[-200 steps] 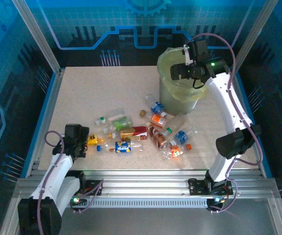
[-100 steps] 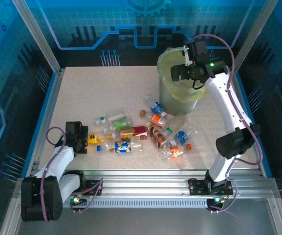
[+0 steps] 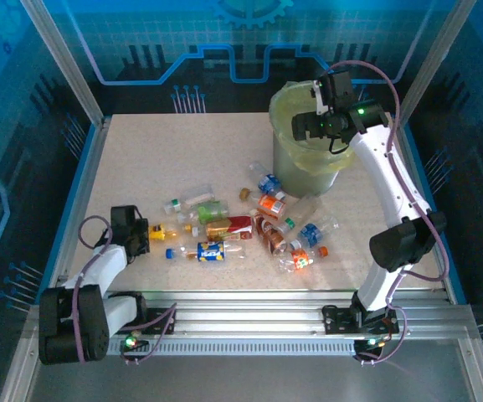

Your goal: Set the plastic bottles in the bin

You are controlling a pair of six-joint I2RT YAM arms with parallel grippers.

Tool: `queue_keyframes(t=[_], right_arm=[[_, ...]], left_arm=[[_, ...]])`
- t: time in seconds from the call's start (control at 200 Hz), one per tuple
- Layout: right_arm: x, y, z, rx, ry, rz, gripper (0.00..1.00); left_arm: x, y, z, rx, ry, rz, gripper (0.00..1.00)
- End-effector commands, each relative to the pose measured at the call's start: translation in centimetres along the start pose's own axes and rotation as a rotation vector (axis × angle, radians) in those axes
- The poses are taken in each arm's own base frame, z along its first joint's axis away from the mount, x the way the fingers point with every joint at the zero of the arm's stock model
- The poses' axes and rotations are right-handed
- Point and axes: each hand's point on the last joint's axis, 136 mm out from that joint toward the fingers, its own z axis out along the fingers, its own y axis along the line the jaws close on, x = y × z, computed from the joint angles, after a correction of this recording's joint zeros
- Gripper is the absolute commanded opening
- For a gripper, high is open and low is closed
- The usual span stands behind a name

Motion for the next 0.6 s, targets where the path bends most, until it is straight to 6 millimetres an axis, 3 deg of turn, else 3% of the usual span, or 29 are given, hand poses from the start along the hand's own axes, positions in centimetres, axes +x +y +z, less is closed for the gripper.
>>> queue_keyframes(t=[0.0,0.345,0.595], right_arm=[[0.0,0.3,-0.2,0.006,-0.007,0.001,1.0],[0.0,0.4,-1.3,-0.003,-0.027,0.006,1.0],[-0.2,0.8,-2.7,-0.021,-0.055,0.003,1.0]], left_arm=[[-0.4,-3.1,-0.2,0.116,0.003,-0.024,0.49],[-1.0,-6.4,-3.7,0.148,-0.018,0.134,0.41],[-0.7,-10.6,-7.9,0.286,-0.029,0.305,0.36]])
